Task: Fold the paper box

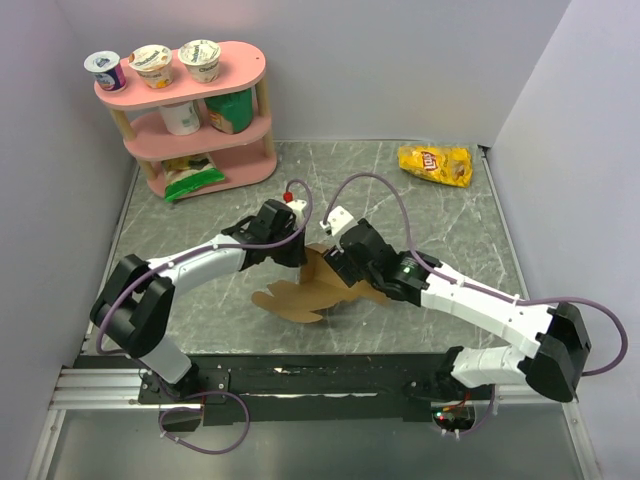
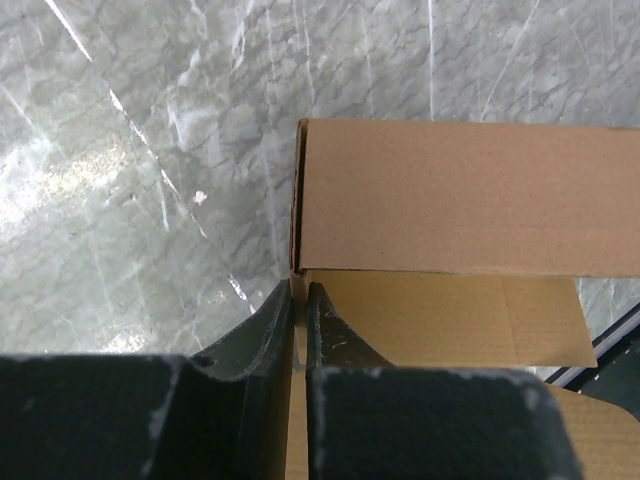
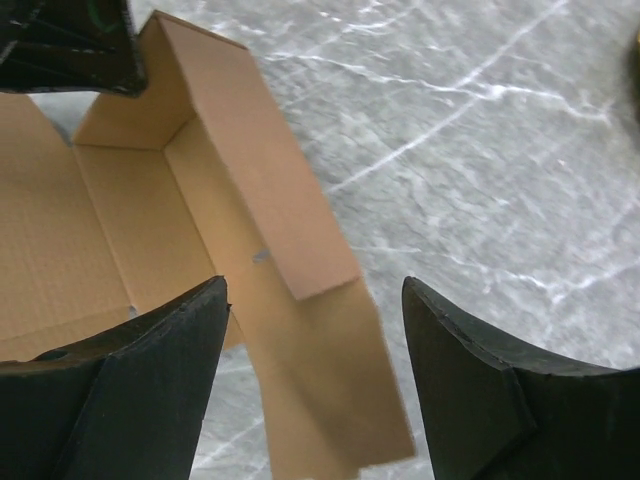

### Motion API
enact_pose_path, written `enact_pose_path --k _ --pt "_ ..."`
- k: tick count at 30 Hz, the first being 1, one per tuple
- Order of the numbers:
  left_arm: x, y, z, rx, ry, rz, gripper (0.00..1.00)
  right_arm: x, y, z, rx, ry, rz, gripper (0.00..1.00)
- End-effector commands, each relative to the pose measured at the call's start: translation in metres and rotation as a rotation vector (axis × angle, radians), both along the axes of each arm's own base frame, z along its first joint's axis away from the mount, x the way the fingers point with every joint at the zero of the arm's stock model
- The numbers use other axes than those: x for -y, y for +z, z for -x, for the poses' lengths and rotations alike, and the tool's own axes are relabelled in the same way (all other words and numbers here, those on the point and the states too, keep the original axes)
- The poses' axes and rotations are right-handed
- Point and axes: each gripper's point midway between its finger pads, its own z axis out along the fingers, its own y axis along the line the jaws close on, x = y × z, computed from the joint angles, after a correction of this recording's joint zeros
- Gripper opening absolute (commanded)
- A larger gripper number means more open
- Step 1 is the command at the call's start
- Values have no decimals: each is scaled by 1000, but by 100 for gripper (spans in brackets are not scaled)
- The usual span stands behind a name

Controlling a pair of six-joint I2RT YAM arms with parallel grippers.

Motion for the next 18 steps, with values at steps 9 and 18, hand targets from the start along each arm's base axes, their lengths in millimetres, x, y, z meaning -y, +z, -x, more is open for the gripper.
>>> enact_pose_path --k 9,18 --pt "-5 17 9 -1 14 12 9 -30 0 -10 -5 42 -57 52" --pt "-6 22 9 12 28 17 8 -32 -12 -13 -34 7 -38 21"
